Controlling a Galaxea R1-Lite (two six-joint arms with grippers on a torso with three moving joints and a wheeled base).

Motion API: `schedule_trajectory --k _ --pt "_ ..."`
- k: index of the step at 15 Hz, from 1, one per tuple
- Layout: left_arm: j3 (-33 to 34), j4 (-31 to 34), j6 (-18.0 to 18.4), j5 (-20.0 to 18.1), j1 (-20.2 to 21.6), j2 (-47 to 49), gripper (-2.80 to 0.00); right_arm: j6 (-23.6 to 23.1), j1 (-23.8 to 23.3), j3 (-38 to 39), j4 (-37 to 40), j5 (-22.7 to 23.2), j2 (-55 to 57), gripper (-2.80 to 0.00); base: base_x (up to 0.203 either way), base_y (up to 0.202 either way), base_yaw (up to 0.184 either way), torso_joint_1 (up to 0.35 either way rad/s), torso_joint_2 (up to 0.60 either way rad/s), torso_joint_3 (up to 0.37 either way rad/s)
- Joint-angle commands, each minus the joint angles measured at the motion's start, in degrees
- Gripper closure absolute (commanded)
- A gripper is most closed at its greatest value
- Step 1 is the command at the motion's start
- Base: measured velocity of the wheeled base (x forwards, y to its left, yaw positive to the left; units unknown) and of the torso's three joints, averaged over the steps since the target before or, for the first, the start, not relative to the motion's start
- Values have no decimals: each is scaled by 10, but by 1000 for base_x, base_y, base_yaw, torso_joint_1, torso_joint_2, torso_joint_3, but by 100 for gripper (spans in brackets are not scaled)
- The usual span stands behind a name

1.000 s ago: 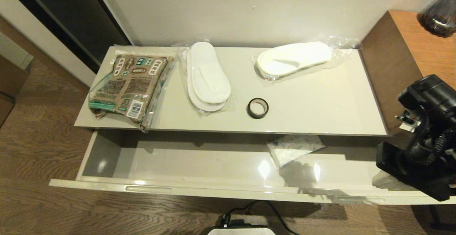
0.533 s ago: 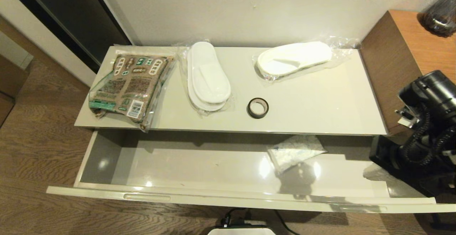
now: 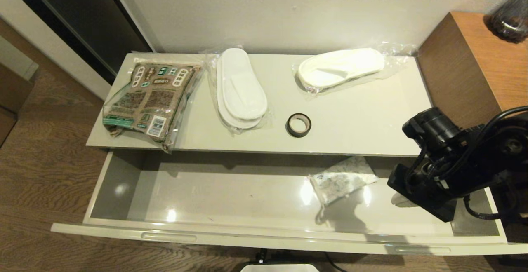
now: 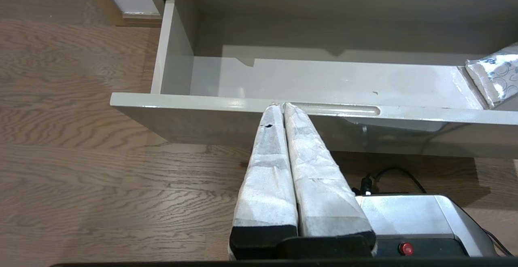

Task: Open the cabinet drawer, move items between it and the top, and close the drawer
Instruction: Open the drawer

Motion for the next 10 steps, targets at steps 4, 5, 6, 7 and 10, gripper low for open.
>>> schedule_trajectory --k 4,5,6,7,10 --pt "0 0 0 0 0 0 0 0 -1 74 -67 -1 66 0 0 0 0 0 0 0" --pt "0 0 0 0 0 0 0 0 -2 86 -94 -2 77 0 0 0 0 0 0 0" --pt "0 0 0 0 0 0 0 1 -2 95 -117 -3 85 0 0 0 0 0 0 0" --pt "0 0 0 0 0 0 0 1 -3 102 -131 -3 92 0 0 0 0 0 0 0" --pt "0 0 0 0 0 0 0 1 -3 116 -146 -2 104 0 0 0 0 0 0 0"
